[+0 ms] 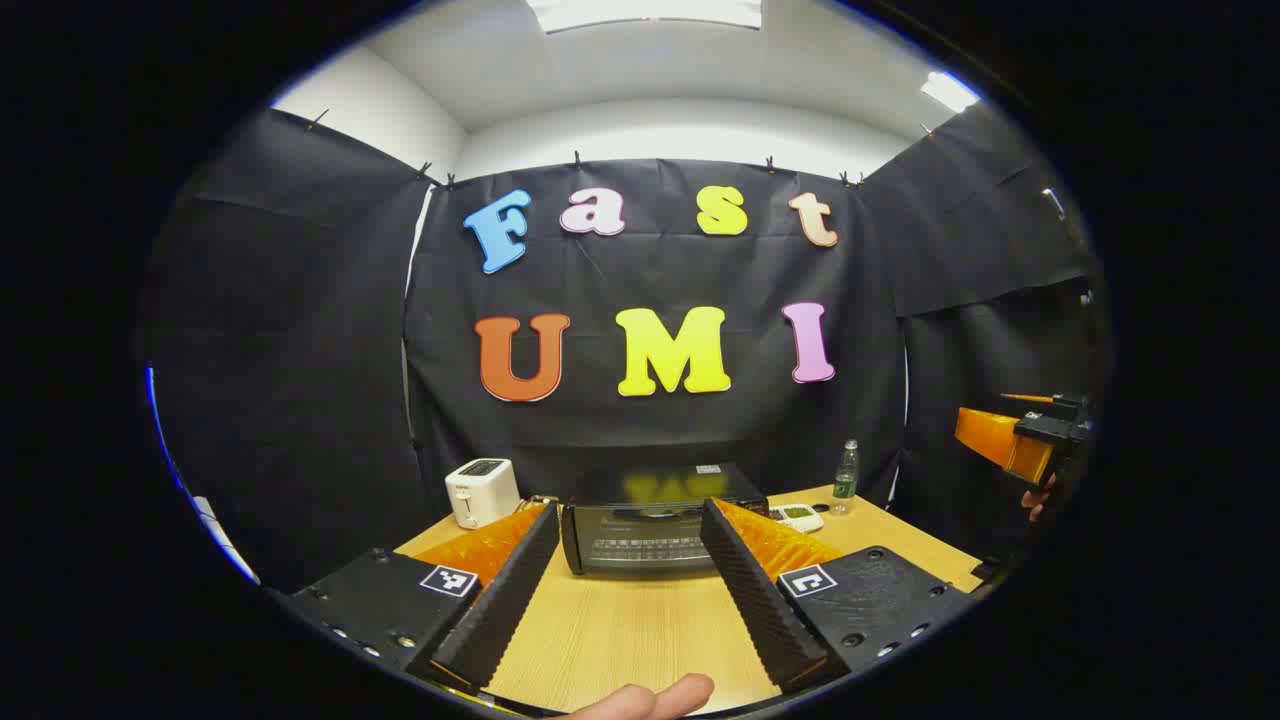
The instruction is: Open the electric oven with the left hand, put the food in, and close the electric oven.
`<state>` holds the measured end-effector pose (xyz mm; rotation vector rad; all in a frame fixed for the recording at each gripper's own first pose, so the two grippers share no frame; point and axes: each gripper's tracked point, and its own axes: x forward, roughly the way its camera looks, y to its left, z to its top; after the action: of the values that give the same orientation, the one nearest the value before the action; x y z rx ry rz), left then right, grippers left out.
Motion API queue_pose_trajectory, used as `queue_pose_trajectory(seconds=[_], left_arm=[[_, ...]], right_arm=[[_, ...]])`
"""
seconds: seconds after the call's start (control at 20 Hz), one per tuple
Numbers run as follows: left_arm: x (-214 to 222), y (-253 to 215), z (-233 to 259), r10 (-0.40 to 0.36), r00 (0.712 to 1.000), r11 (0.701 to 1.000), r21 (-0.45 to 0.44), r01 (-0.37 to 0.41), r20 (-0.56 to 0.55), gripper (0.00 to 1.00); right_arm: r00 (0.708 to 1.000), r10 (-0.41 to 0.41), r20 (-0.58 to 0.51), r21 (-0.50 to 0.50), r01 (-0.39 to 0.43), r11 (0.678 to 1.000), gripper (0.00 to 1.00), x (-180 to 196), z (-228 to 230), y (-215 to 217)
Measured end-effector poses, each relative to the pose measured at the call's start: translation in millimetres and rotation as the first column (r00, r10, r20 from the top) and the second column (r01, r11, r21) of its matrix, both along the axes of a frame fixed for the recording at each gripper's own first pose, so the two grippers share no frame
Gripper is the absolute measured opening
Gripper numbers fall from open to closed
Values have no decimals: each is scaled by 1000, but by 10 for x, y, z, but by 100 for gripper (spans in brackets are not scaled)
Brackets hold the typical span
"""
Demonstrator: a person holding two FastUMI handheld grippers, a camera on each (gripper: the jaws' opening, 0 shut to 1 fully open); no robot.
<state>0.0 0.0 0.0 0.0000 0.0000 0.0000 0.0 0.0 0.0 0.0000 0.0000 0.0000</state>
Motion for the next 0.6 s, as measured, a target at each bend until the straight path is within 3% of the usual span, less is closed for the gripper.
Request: queue_pose_trajectory(seconds=[0.1,0.15,0.2,0.6], left_arm=[[16,2,-8,1,1000,1000,8,-1,-4,94],[18,0,-5,3,1000,1000,12,-3,-4,100],[28,-24,-9,1,1000,1000,14,-1,-5,94],[21,-148,35,-21,1000,999,25,21,-1,93]], right_arm=[[1000,-1,2,0,1,1000,97,-1,1,-29],[1000,-1,3,1,1,1000,97,-5,-3,-37],[1000,-1,0,3,1,1000,97,0,-11,-39],[1000,11,-1,3,-11,1000,97,-5,-20,-60]])
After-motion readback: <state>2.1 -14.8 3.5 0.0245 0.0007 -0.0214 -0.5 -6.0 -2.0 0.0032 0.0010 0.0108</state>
